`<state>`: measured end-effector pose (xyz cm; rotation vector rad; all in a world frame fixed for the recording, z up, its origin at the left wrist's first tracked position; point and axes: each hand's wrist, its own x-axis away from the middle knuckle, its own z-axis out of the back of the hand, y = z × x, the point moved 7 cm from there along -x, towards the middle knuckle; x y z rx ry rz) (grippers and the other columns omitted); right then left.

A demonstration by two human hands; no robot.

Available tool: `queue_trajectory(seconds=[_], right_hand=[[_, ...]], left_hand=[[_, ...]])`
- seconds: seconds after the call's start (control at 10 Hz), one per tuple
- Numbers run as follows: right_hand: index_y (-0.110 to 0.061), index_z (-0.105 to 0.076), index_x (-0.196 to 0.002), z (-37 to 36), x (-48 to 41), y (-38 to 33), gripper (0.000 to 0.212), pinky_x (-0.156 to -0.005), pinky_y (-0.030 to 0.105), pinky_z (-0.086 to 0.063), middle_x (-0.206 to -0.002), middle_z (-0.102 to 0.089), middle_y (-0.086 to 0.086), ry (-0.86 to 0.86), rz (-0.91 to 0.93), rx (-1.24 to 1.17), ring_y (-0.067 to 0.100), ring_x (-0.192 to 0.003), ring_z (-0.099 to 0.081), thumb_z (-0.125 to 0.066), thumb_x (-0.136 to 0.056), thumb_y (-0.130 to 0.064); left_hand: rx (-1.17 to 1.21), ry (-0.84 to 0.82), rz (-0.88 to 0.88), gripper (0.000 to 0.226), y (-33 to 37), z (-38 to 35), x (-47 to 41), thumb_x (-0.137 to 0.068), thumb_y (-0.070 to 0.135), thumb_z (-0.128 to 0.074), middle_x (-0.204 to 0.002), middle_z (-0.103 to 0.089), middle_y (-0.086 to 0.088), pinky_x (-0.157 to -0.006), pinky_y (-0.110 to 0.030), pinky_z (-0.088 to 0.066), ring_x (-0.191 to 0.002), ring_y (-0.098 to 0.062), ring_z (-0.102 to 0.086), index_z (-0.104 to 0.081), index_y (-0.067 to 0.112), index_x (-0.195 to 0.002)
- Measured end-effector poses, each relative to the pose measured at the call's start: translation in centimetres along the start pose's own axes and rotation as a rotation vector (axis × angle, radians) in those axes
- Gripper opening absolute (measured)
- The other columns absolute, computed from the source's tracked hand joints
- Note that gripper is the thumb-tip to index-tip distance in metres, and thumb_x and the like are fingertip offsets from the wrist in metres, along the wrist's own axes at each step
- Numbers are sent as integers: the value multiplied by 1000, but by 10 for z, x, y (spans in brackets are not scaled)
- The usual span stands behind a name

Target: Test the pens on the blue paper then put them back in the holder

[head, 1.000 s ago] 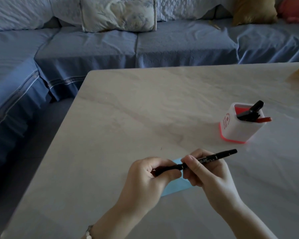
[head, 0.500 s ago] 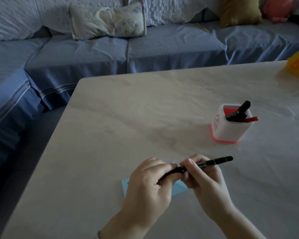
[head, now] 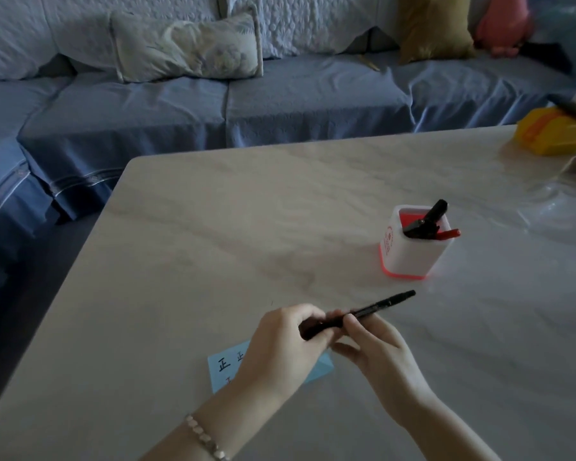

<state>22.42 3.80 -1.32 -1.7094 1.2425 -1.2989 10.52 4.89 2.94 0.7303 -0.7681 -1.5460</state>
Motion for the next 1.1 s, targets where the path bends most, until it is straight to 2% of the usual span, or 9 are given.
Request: queue_trajectory(seconds=[0.1,0.2,0.3,0.4,0.5,0.6,0.7,0.9,1.1], right_hand=[[-3,-53,-78,20,-9,-27,27,-69,29,-57,-70,-67,12,82,100,102,15,-67,-68,-34,-97,-4],[-20,-54,-78,65,-17,-90,24,-45,10,-41,-57,-52,4,387,349,610,5,-40,-55,-42,-96,-10],[-19,-65,-90,83,-11,-153,19,-41,15,-31,-59,-49,3,552,578,933,12,-47,-43,-46,-94,-15],[-10,-62,-75,94,-35,-191,26,-39,22,-31,-82,-53,17,549,429,1216,22,-51,-44,-40,-88,-7],[-7,-68,-98,99,-54,-193,18,-67,31,-48,-95,-62,11,581,355,1228,25,-78,-57,-54,-87,-9],[-9,-66,-78,99,-57,-190,8,-65,32,-47,-83,-61,9,590,329,1212,22,-70,-55,-61,-84,-11],[0,-69,-84,94,-73,-183,20,-65,30,-42,-90,-63,15,545,303,1286,26,-75,-55,-49,-88,-4],[-10,-54,-123,88,-97,-159,39,-87,40,-47,-121,-57,18,491,238,1348,37,-106,-55,-46,-86,-4],[-13,-55,-120,77,-81,-168,33,-84,40,-49,-118,-61,15,480,203,1514,34,-106,-56,-52,-88,-19]], left_hand=[[-176,-54,-67,22,3,-4,-4,-84,36,-63,-80,-60,17,-64,-12,-39,-63,3,-50,-64,29,-104],[-232,-70,-29,15,-5,2,-12,-88,33,-56,-80,-58,15,-77,-24,-45,-75,-5,-54,-64,28,-99],[-300,-103,-5,11,-13,2,-13,-88,30,-53,-80,-57,11,-76,-24,-41,-77,-8,-54,-63,27,-93],[-309,-142,54,14,-21,-2,-11,-88,28,-55,-85,-61,10,-80,-23,-44,-84,-8,-59,-64,26,-98],[-289,-147,46,13,-18,-2,-11,-88,26,-55,-71,-56,17,-74,-17,-42,-78,-6,-58,-66,25,-95],[-265,-133,48,12,-15,3,-13,-88,26,-54,-71,-58,17,-74,-18,-43,-77,-6,-60,-66,25,-93],[-247,-149,78,13,-16,9,-13,-89,26,-53,-75,-60,15,-75,-19,-45,-78,-5,-60,-66,26,-92],[-153,-107,144,12,-19,21,-14,-88,23,-54,-77,-63,14,-70,-20,-46,-77,-5,-61,-66,26,-91],[-263,-151,181,14,-1,37,-24,-90,23,-50,-93,-67,6,-76,-23,-49,-87,-12,-63,-64,23,-95]])
